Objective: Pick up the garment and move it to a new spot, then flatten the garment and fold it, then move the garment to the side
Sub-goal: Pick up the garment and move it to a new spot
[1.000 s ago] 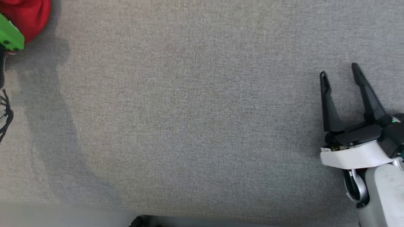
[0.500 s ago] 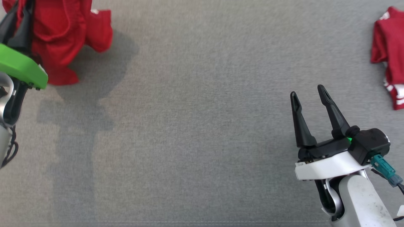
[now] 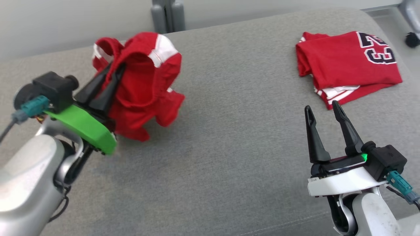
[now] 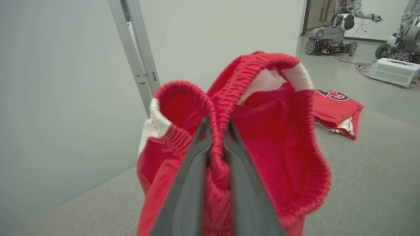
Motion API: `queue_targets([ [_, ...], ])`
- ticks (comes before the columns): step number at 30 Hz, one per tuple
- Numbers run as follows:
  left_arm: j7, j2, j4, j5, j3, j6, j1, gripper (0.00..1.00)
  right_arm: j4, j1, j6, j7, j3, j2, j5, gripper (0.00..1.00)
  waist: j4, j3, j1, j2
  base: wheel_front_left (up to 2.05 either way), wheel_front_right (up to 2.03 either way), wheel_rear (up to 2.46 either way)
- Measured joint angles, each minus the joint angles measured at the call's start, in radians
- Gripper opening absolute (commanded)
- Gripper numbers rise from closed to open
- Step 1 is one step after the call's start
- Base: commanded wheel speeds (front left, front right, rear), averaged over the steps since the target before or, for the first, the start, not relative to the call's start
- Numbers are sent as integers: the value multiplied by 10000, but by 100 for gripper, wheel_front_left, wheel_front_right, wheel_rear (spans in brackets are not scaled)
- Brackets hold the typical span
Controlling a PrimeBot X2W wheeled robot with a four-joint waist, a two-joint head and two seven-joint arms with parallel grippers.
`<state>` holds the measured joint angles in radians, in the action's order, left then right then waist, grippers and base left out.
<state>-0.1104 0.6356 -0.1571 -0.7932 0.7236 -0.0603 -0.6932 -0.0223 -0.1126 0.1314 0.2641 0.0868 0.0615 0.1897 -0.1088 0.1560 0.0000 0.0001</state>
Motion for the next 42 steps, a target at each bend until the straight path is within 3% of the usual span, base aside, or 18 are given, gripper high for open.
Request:
queue_targets([
  [8, 255, -980, -196, 426, 1118, 113, 523, 0, -228, 33, 0, 0, -65, -75, 23, 100, -1240, -385, 0, 0, 0, 0, 0],
  [16, -357, -2266, -2844, 1237, 2311, -167, 684, 0, -257, -53, 0, 0, -71, -102, 23, 100, -1745, 157, 0, 0, 0, 0, 0],
  [23, -1053, -3185, -4851, 1593, 2671, -307, 520, 0, -301, -215, 0, 0, -12, -105, 117, 100, -1836, 659, 0, 0, 0, 0, 0],
  [24, -1131, -3331, -5007, 1618, 2704, -357, 459, 16, -293, -216, 0, 0, -10, -105, 125, 100, -1803, 694, 0, 0, 0, 0, 0],
  [25, -1204, -3415, -5091, 1662, 2754, -372, 416, 75, -286, -216, 0, 0, -8, -105, 128, 100, -1767, 713, 0, 0, 0, 0, 0],
  [26, -1289, -3507, -5183, 1760, 2769, -372, 384, 100, -280, -215, 0, 0, -4, -105, 142, 100, -1712, 727, 0, 0, 0, 0, 0],
  [32, -1488, -3822, -4857, 1904, 2234, 35, 546, 100, -173, -199, 0, 0, 157, -109, 201, 100, -1234, 617, 0, 0, 0, 0, 0],
  [42, -1521, -3756, -1691, 2548, -754, 1331, 3188, 100, 314, 165, 0, 0, 414, -121, 207, 100, -81, -124, 0, 0, 0, 0, 0],
])
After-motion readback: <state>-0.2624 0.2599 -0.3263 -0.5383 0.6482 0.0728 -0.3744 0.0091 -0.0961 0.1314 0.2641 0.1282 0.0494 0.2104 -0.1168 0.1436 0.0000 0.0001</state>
